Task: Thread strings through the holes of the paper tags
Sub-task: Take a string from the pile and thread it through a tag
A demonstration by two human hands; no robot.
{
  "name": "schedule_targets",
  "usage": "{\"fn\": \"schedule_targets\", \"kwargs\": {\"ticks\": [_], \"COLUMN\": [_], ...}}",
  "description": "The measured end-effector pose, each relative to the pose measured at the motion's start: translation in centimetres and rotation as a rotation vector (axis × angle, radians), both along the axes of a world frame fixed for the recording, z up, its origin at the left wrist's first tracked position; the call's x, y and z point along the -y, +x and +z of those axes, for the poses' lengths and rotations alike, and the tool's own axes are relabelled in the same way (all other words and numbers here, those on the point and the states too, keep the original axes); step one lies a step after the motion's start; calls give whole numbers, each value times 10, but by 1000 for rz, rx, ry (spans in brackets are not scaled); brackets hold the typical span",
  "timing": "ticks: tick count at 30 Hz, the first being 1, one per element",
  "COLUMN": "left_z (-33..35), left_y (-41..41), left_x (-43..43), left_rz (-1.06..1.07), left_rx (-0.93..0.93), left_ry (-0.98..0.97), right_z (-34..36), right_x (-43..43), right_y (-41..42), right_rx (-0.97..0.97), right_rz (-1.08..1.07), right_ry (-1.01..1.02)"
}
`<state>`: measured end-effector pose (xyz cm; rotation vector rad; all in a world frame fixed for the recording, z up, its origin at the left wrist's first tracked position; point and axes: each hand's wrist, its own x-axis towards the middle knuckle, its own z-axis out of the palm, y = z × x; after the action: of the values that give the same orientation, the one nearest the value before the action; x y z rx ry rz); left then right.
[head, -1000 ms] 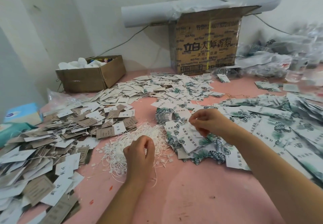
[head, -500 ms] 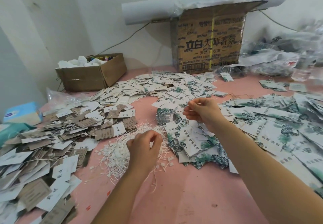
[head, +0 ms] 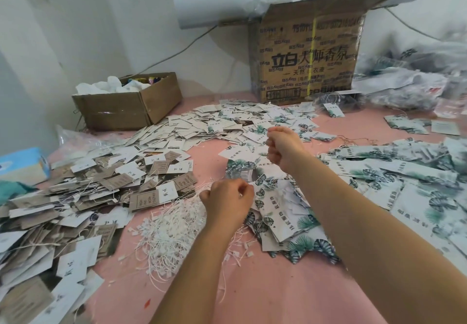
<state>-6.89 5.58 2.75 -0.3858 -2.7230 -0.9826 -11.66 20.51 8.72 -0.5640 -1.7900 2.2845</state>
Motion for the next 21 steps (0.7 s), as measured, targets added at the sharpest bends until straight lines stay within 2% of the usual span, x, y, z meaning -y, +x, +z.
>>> {"fn": "schedule_targets", "kwargs": {"ticks": [2,4,6,8,10,14,18,21], "left_z": [2,4,4,3,2,0,1,1], "left_y": [-5,-10,-13,-14,-14,-15,-15,-16], "left_x": [-2,-2,-2,-1,0,4,7,8], "left_rz": [-3,13,20,-1,-39,-60,-32,-61], "left_rx": [3,2,1,19,35,34,58,112], "left_ry": [12,31,65,149,242,431,637,787], "right_z": [-2,-7,-11,-15,-17,-17,-11,-4], "right_x": [-1,0,4,7,9,6,3,10], "right_y": [-7,-14,-20,-25,-26,-25,-15,0], "right_rx": [18,94,227,295,291,211,67,11], "right_rz": [16,130,263,306,292,181,96,212], "right_ry": [404,803,1062,1213,1238,1127,897,663]}}
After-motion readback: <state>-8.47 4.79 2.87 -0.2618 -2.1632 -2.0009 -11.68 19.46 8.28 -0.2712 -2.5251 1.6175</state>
